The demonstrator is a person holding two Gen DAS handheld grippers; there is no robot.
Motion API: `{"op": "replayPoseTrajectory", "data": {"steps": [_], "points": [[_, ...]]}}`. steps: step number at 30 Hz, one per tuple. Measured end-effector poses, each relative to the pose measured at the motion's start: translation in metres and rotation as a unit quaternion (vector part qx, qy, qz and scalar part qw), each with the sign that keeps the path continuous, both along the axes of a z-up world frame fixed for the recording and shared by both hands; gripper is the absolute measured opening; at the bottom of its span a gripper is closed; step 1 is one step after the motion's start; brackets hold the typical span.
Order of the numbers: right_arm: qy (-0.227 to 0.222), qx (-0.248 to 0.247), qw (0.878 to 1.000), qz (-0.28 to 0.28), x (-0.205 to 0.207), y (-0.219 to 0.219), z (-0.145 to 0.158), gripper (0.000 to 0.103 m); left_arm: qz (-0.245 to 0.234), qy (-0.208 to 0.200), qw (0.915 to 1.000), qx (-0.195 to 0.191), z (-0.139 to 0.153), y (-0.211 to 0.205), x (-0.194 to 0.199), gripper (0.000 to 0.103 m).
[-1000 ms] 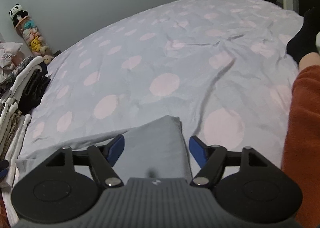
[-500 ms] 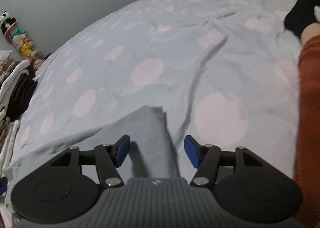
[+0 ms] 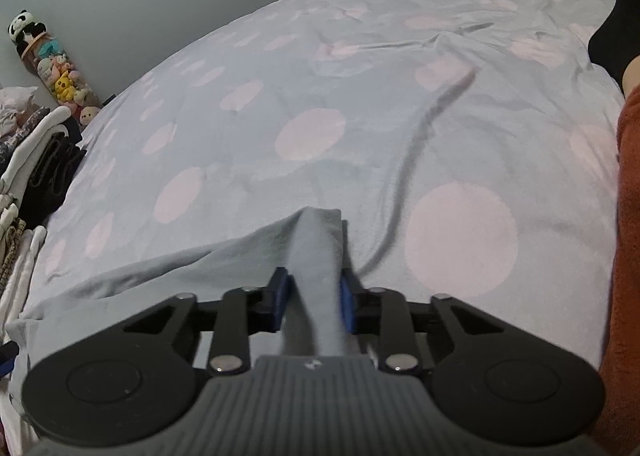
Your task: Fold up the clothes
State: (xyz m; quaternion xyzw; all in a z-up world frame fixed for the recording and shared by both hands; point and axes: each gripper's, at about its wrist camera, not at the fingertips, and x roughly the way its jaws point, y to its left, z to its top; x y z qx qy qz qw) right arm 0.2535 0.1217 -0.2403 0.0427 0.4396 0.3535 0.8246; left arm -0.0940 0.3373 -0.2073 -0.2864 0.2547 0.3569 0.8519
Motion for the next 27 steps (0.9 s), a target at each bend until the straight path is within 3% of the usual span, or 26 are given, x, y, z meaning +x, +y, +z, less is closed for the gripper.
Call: {"op": "replayPoseTrajectory", "data": {"steps": [2,16,27], "points": [[0.005,0.009,1.0,0.0,-0.001,-0.001,0.004,0.01,0.001,-0.005,1.0,-0.002,0.001,0.0,-0.002,0.048],[-0.007,0.041,0.997,0.068,-0.046,0.036,0.086,0.008,0.014,-0.054,0.9984,-0.013,0.018,0.001,-0.023,0.048],[0.055,0.056,0.99,0.114,-0.105,0.118,0.132,0.008,0.05,-0.069,0.9958,-0.033,0.029,0.013,-0.05,0.047]]}}
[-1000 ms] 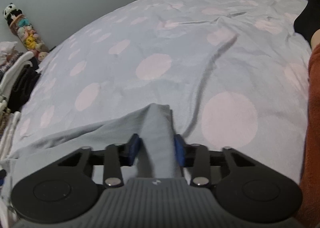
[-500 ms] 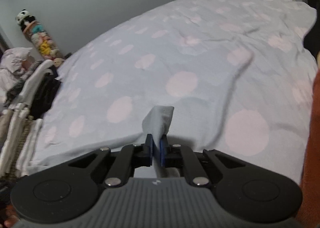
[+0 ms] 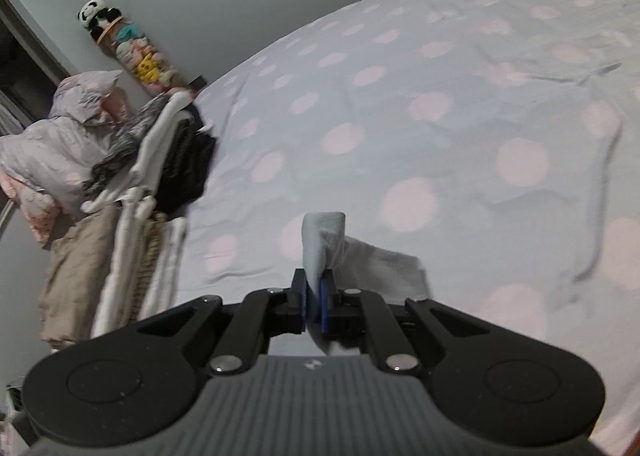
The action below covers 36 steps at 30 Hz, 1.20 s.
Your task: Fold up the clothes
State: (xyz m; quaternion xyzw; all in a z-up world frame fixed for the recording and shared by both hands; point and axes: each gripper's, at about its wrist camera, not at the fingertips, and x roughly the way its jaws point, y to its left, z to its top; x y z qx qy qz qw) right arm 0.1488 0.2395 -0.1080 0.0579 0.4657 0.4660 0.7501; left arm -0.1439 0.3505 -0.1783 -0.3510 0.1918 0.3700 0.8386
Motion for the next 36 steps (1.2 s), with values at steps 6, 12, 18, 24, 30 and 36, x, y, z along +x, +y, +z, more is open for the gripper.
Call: {"op": "replayPoseTrajectory", "data": {"steps": [6,12,18,24,30,36], "points": [[0.039,0.012,0.998,0.038,-0.039,0.053,0.006,0.008,0.018,0.0,0.9996,-0.022,-0.002,0.01,-0.011,0.046],[0.073,-0.005,0.995,0.062,-0.07,0.098,-0.019,0.008,0.028,-0.01,0.9988,-0.038,-0.003,0.018,-0.02,0.046],[0.111,-0.029,0.991,0.073,-0.09,0.13,-0.056,0.007,0.035,-0.013,0.998,-0.051,-0.005,0.023,-0.025,0.046],[0.115,-0.047,0.989,0.078,-0.096,0.151,-0.083,0.009,0.031,-0.014,0.9978,-0.057,-0.005,0.023,-0.027,0.046],[0.105,-0.027,0.988,0.109,-0.091,0.138,-0.071,0.029,0.014,-0.053,0.9955,-0.077,-0.004,0.022,-0.034,0.046],[0.077,-0.006,0.992,0.098,-0.066,0.084,-0.052,0.03,-0.005,-0.075,0.9915,-0.106,-0.006,0.014,-0.039,0.046]]}}
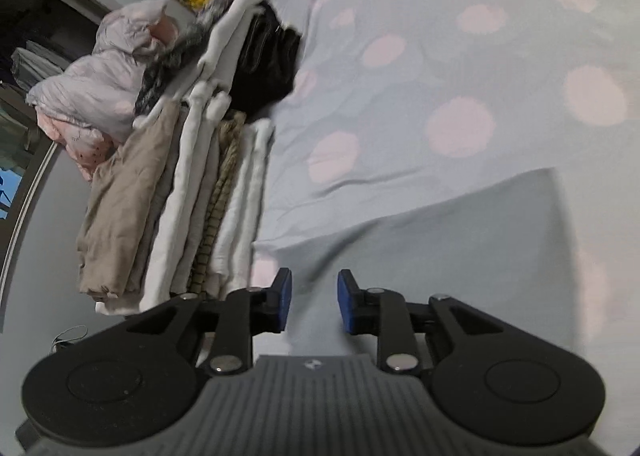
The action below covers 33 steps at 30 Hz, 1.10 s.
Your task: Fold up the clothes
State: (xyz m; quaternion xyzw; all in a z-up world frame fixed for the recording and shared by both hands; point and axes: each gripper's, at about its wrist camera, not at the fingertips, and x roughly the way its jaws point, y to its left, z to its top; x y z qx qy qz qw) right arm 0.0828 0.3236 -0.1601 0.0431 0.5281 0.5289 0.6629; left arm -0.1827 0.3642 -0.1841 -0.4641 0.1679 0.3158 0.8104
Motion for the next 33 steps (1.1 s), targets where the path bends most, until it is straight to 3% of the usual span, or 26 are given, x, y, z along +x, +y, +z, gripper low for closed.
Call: {"op": "replayPoseTrajectory", "data": {"steps": [3,8,14,16,17,18,20,24,30,33], "points": [[-0.024,0.001,1.0,-0.019,0.017,-0.04,0.002,0.03,-0.005,0.02,0.9998,-0.009,-0.001,-0.008,0.001,0.046],[-0.027,-0.015,0.998,-0.051,0.04,-0.103,-0.006,0.034,-0.016,0.088,0.9959,-0.016,-0.005,-0.024,0.01,0.046],[-0.043,-0.065,0.997,-0.013,0.03,-0.14,-0.024,0.038,-0.035,0.116,0.9901,-0.07,-0.024,-0.027,0.015,0.046],[-0.059,-0.085,0.994,0.018,0.018,-0.142,-0.03,0.04,-0.042,0.117,0.9886,-0.085,-0.029,-0.026,0.017,0.039],[-0.071,-0.094,0.992,0.034,0.011,-0.142,-0.032,0.04,-0.045,0.113,0.989,-0.084,-0.029,-0.027,0.017,0.027],[-0.083,-0.103,0.99,0.05,0.003,-0.141,-0.035,0.04,-0.047,0.109,0.9898,-0.079,-0.027,-0.028,0.018,0.018],[-0.108,-0.114,0.984,0.08,-0.01,-0.14,-0.039,0.041,-0.049,0.104,0.9914,-0.063,-0.02,-0.032,0.018,0.011],[-0.141,-0.113,0.978,0.105,-0.024,-0.137,-0.042,0.045,-0.062,0.088,0.9942,0.001,0.011,-0.041,0.027,0.009],[-0.16,-0.106,0.978,0.085,-0.03,-0.126,-0.037,0.048,-0.101,0.083,0.9883,0.079,0.067,-0.041,0.056,0.008],[-0.166,-0.101,0.979,0.063,-0.034,-0.117,-0.036,0.06,-0.119,0.079,0.985,0.096,0.088,-0.038,0.072,0.008]]}}
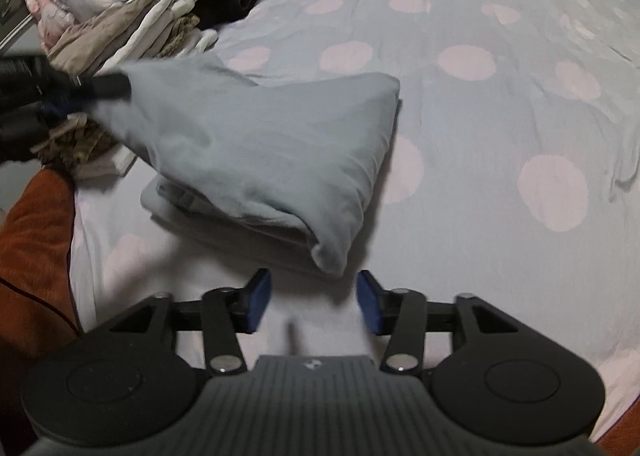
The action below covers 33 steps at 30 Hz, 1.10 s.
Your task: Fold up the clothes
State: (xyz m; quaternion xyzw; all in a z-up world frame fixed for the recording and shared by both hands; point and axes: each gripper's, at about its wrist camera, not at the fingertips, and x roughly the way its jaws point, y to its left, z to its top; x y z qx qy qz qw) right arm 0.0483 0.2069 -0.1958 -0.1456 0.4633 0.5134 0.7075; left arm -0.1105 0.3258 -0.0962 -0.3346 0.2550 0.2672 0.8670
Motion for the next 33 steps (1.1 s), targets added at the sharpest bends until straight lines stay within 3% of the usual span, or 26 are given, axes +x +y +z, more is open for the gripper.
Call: {"op": "replayPoseTrajectory", "data": {"steps": [5,8,9,10,15,18,22,25,33], "points": [[-0.034,0.019,0.998,-0.039,-0.012,0.023,0.005,0.061,-0.022,-0.001,0.9997,0.007,0.011,-0.002,0.011,0.008],[-0.078,-0.002,0.996,-0.05,-0.021,0.036,-0.002,0.059,-0.019,-0.002,0.9998,0.006,0.007,0.002,0.008,0.008],[-0.096,-0.017,0.994,-0.053,-0.023,0.038,-0.006,0.053,-0.016,0.001,0.9999,0.005,0.004,0.005,0.007,0.008],[-0.104,-0.029,0.993,-0.057,-0.023,0.038,-0.009,0.04,-0.01,0.008,0.9999,0.001,-0.002,0.009,0.004,0.008],[-0.051,-0.032,0.996,-0.066,-0.003,0.024,-0.022,0.027,0.031,0.066,0.9959,-0.053,-0.057,0.033,-0.016,0.008],[-0.039,-0.031,0.997,-0.057,0.0,0.023,-0.026,0.022,0.055,0.081,0.9912,-0.09,-0.093,0.039,-0.028,0.008],[-0.031,-0.037,0.998,-0.049,-0.001,0.023,-0.029,0.018,0.069,0.071,0.991,-0.09,-0.107,0.037,-0.035,0.008],[-0.024,-0.04,0.998,-0.046,-0.001,0.02,-0.03,0.017,0.064,0.086,0.9917,-0.072,-0.106,0.033,-0.028,0.009],[0.008,-0.07,0.996,-0.052,0.01,0.009,-0.032,0.008,0.072,0.098,0.9922,-0.029,-0.101,0.02,-0.034,0.03]]}}
